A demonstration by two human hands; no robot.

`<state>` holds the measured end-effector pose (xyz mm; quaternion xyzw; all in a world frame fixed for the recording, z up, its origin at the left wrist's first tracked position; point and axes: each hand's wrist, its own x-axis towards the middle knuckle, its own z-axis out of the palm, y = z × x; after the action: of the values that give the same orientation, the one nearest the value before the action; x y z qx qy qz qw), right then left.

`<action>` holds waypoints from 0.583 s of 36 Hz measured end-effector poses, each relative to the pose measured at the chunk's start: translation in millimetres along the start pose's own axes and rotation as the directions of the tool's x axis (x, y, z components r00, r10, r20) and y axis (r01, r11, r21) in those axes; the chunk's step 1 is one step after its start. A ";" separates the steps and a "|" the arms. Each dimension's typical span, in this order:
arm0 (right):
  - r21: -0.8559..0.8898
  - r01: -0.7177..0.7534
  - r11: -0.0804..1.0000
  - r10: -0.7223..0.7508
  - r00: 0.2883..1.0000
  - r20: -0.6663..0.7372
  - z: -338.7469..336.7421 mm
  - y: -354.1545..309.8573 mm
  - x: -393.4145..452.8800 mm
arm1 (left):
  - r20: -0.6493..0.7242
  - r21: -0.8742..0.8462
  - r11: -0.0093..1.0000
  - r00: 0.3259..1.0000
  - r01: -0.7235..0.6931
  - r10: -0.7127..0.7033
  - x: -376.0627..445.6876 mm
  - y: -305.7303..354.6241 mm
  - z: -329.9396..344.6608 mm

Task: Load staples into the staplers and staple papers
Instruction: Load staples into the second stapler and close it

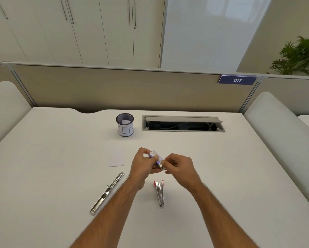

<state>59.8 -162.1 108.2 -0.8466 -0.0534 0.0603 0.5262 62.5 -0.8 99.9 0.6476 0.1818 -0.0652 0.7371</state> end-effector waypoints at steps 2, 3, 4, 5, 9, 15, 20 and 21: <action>-0.001 0.002 1.000 -0.002 1.000 -0.018 0.0 -0.6 -1.6 | -0.002 -0.013 1.000 1.000 0.004 -0.004 -0.8 -0.1 1.0; -0.004 -0.005 1.000 0.005 1.000 -0.020 -0.2 -0.7 -2.8 | -0.005 -0.020 1.000 1.000 0.006 -0.006 -1.1 -0.1 1.3; -0.006 -0.014 1.000 0.014 1.000 -0.021 -0.4 -0.5 -3.5 | -0.007 -0.025 1.000 1.000 0.008 -0.008 -1.6 -0.2 1.4; -0.010 -0.026 1.000 0.025 0.999 -0.021 -0.9 0.0 -4.4 | -0.007 -0.030 1.000 1.000 0.009 -0.009 -2.1 -0.5 1.5; -0.004 -0.059 0.998 0.059 0.998 -0.014 -3.2 2.5 -6.5 | -0.002 -0.017 1.000 1.000 0.010 -0.010 -4.2 -2.0 2.1; 0.079 -0.078 0.994 0.078 0.997 0.009 -4.3 1.1 -8.4 | 0.007 0.048 0.999 1.000 -0.014 0.013 -5.1 -1.6 3.7; 0.083 -0.071 0.994 0.069 0.997 0.022 -6.3 0.2 -10.0 | 0.001 0.069 0.998 1.000 -0.010 0.010 -5.7 0.1 4.1; 0.082 -0.070 0.994 0.068 0.997 0.024 -6.5 -0.1 -10.3 | 0.001 0.064 0.998 1.000 -0.008 0.008 -6.0 0.2 4.0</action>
<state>50.6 -169.4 111.6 -0.8246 -0.0270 0.0896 0.5579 57.8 -5.5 102.6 0.6716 0.1768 -0.0681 0.7163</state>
